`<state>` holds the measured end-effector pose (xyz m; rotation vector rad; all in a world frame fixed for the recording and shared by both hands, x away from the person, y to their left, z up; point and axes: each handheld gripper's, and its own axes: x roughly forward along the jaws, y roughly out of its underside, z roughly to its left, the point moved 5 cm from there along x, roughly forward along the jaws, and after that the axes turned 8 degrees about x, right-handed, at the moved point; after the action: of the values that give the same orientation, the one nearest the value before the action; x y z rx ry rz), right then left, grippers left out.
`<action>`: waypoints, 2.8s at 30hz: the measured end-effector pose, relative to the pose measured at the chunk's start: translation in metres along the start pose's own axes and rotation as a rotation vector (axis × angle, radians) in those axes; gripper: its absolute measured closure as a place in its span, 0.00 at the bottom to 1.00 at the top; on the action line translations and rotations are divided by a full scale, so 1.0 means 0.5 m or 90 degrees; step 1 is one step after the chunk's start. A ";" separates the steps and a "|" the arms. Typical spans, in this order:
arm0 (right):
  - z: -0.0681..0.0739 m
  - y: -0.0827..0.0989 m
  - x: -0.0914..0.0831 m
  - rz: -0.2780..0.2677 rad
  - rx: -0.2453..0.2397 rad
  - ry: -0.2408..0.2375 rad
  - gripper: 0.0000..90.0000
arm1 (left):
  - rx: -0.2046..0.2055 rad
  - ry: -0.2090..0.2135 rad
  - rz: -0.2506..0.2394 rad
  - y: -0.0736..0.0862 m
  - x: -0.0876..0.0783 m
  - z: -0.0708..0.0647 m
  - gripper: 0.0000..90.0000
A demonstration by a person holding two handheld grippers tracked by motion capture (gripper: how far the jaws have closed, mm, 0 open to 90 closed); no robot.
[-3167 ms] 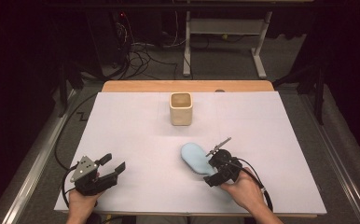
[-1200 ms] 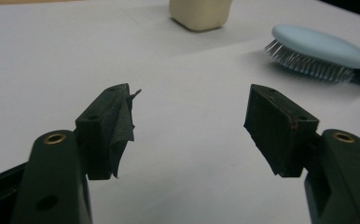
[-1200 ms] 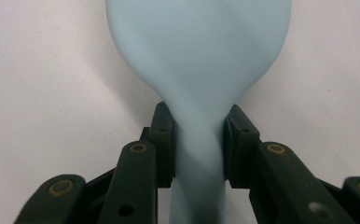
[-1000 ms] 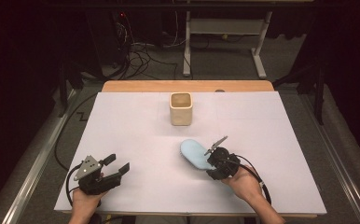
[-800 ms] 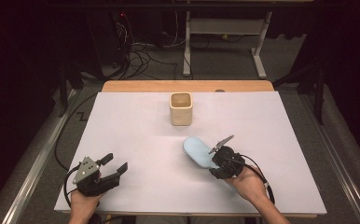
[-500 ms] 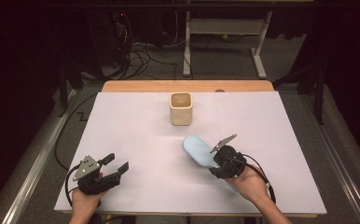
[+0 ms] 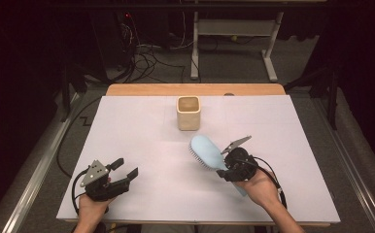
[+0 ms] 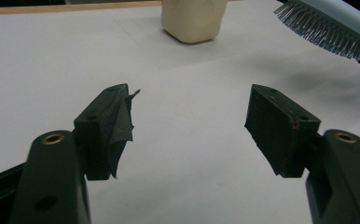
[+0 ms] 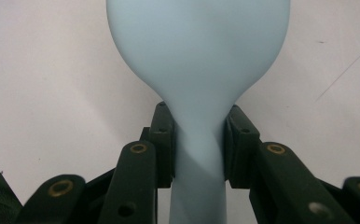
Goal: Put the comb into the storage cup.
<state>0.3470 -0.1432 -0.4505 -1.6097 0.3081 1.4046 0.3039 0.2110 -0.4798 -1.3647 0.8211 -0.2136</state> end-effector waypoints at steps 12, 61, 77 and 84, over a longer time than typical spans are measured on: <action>-0.010 -0.009 -0.023 -0.023 0.011 -0.002 0.78 | -0.010 -0.003 -0.012 -0.005 0.004 0.004 0.32; -0.010 -0.029 -0.031 -0.051 -0.004 0.002 0.78 | 0.032 0.059 0.017 -0.072 0.084 -0.073 0.29; -0.010 -0.035 -0.031 -0.056 -0.001 0.005 0.78 | 0.034 0.087 0.011 -0.089 0.103 -0.091 0.28; -0.009 -0.044 -0.043 -0.063 -0.005 0.012 0.78 | 0.046 0.099 -0.011 -0.116 0.119 -0.113 0.28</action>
<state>0.3583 -0.1432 -0.4216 -1.6238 0.2307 1.3178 0.3292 0.1188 -0.4489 -1.2993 0.9229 -0.3624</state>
